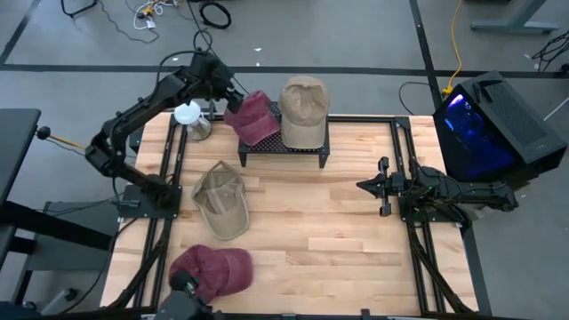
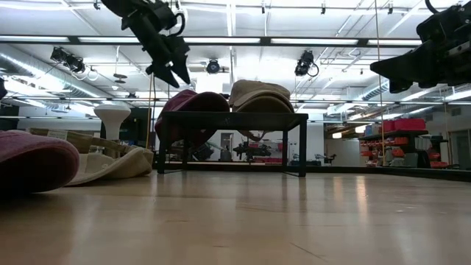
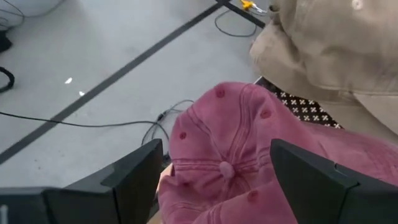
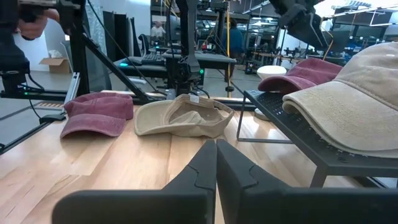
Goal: Pick & Place hat
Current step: Put the right red cap on the shelf
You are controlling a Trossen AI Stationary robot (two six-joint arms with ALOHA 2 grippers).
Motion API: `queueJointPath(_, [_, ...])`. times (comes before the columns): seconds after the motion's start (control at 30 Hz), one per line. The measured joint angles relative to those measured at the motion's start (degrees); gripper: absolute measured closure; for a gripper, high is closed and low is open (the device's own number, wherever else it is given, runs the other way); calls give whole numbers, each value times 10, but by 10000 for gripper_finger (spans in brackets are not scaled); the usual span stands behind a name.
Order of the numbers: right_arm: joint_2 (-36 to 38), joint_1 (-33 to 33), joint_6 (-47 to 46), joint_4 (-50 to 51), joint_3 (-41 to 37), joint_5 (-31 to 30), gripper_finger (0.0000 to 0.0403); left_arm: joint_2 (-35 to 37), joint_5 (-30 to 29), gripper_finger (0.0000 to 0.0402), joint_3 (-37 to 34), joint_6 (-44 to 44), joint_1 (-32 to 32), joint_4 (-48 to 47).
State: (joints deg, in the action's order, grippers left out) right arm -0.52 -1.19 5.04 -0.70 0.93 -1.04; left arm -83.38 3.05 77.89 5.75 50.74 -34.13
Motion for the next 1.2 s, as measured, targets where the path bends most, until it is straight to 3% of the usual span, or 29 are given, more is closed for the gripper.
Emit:
queueJointPath(0.53, [0, 0, 0, 0, 0, 0, 392, -21, 105, 97, 32, -6, 5, -32])
queueJointPath(1.0, [0, 0, 0, 0, 0, 0, 392, -65, 97, 98, 33, -1, -14, -65])
queueJointPath(1.2, [0, 0, 0, 0, 0, 0, 392, -75, 90, 134, 33, 1, -18, -66])
